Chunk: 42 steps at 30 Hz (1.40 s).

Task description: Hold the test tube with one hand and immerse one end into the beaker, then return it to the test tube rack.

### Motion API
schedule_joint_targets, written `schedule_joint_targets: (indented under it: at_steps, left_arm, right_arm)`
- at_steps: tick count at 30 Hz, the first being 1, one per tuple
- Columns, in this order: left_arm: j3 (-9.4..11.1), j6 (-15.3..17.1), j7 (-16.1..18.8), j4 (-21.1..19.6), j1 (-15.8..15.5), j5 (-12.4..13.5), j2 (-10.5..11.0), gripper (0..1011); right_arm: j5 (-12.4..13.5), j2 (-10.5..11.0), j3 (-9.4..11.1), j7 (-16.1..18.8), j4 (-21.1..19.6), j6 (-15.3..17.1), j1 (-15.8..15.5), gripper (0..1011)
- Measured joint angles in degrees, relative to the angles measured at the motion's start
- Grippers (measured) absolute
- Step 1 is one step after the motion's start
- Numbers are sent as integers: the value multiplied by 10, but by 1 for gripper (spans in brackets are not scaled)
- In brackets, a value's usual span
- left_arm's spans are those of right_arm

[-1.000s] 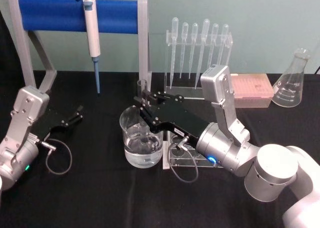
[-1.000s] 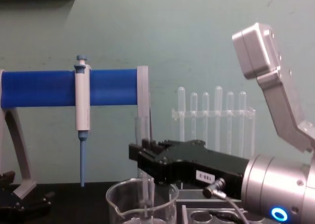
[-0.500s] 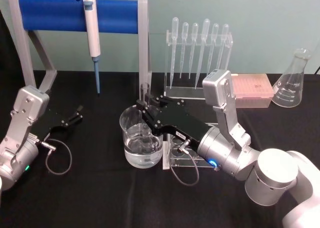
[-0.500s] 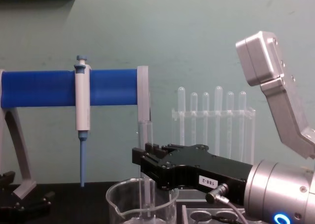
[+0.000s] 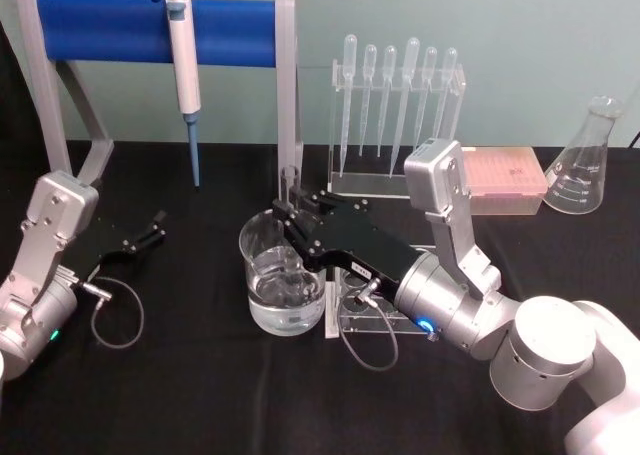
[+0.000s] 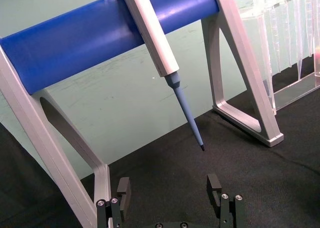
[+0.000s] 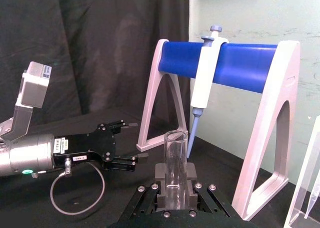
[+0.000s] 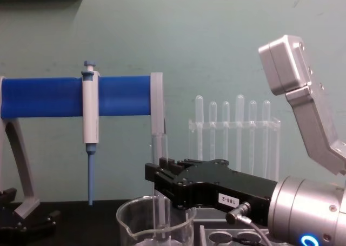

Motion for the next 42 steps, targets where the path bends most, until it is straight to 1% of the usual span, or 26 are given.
schedule_joint_targets:
  at_steps: [42]
  left_arm:
    - [0,0,0,0,0,0,0,1000]
  right_arm:
    - [0,0,0,0,0,0,0,226]
